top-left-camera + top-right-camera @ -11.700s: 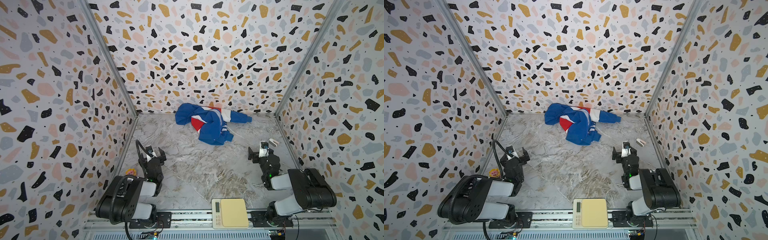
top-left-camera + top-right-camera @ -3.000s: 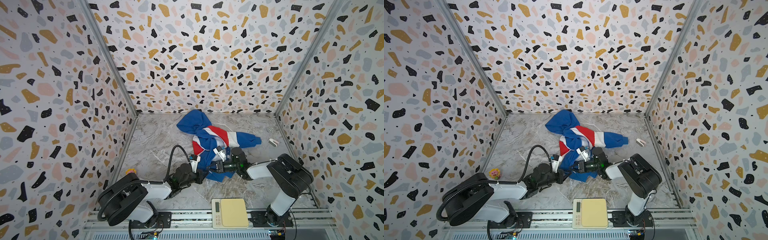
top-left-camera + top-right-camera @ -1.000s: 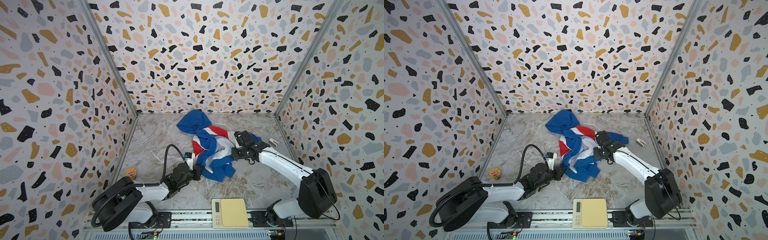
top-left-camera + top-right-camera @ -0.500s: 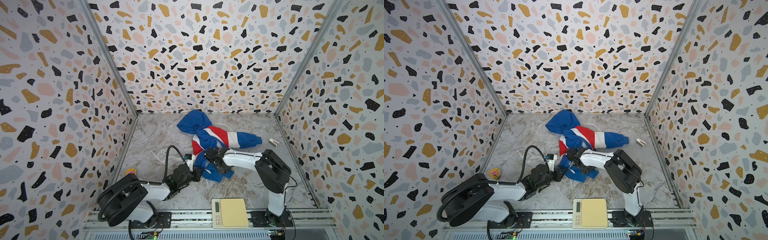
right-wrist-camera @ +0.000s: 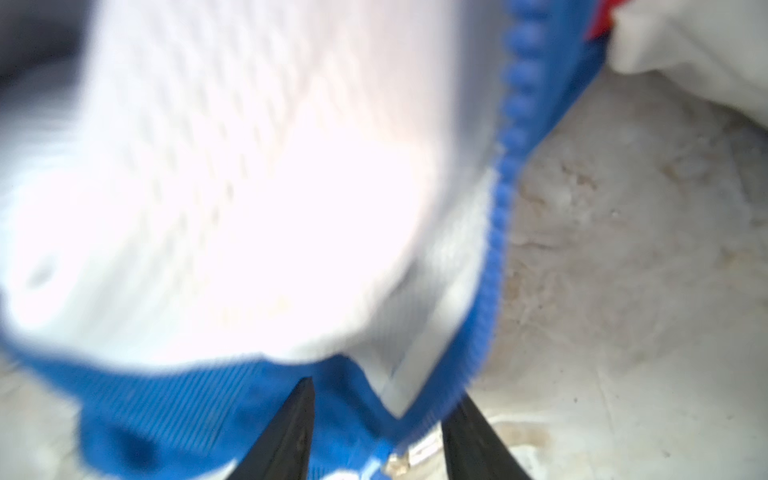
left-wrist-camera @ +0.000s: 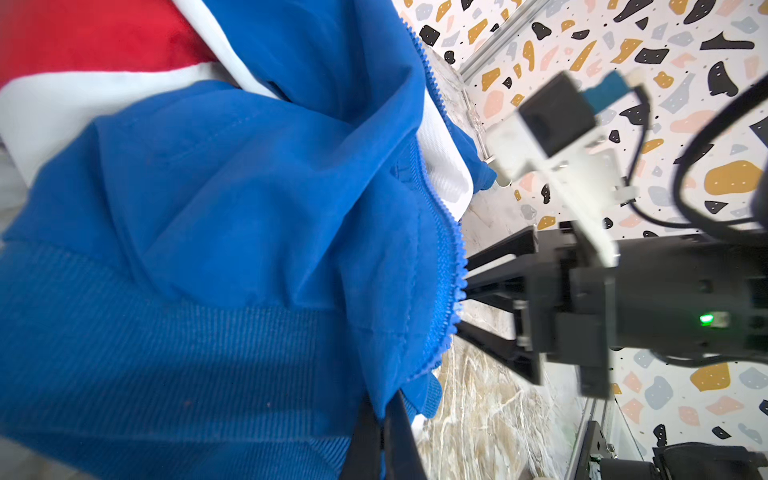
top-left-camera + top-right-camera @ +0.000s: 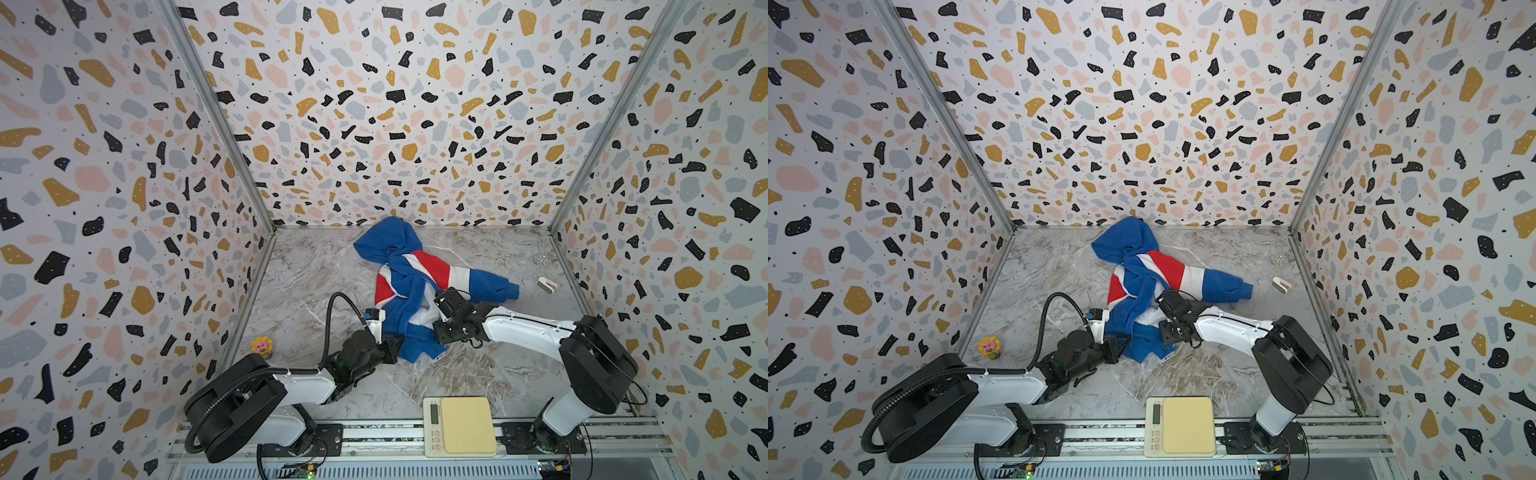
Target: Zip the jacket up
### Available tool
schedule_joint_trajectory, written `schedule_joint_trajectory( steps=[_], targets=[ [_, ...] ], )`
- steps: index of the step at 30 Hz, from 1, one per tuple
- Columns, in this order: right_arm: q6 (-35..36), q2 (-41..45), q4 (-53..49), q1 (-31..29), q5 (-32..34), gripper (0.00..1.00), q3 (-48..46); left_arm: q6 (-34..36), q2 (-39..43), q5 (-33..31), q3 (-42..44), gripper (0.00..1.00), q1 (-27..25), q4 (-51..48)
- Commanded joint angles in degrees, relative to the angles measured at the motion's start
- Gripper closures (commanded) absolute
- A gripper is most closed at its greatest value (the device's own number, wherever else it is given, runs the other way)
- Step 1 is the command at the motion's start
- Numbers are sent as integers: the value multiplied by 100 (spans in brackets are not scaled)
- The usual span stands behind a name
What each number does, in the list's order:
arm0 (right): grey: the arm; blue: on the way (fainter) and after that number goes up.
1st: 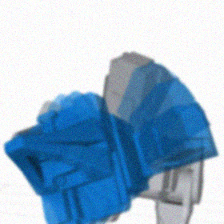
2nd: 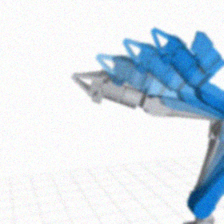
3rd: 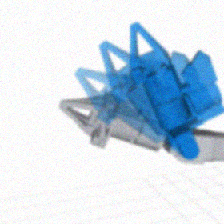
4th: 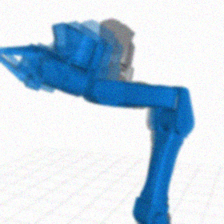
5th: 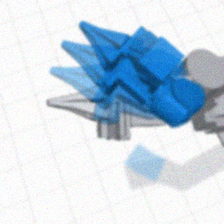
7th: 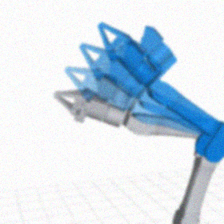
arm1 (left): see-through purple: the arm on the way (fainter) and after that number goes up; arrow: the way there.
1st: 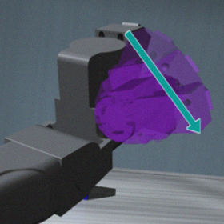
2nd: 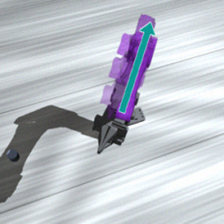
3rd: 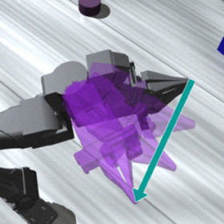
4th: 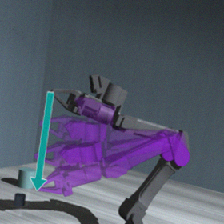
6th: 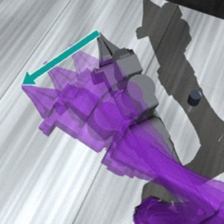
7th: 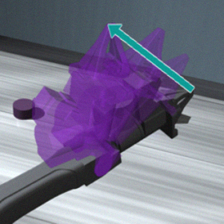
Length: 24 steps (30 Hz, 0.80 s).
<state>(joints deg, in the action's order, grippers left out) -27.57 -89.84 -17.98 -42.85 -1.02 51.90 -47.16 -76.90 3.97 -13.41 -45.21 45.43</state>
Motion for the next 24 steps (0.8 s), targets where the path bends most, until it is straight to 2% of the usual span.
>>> schedule_joint_trajectory(
  steps=[1, 3, 7, 11, 13, 16, 24],
  targets=[
    [33, 712, 743, 262, -1246, 46, -345, 102, -32, 16, -108, 100, 21, 51],
    [60, 1145, 989, 475, -1769, 45, -632, 111, -18, 23, -163, 100, 21, -47],
    [42, 1880, 1210, 942, -2350, 48, -1018, 209, 87, -13, -308, 100, 6, -347],
    [76, 2314, 1130, 1498, -2152, 73, -1322, 358, 210, -127, -496, 100, -18, -740],
    [214, 2257, 934, 1693, -1801, 82, -1379, 439, 246, -192, -603, 100, -45, -935],
    [446, 1892, 874, 1849, -1586, 89, -1435, 534, 248, -236, -745, 100, -108, -1128],
    [482, 1018, 1713, 1698, -2175, 93, -1532, 598, -56, -309, -977, 100, -268, -1274]
  ],
)
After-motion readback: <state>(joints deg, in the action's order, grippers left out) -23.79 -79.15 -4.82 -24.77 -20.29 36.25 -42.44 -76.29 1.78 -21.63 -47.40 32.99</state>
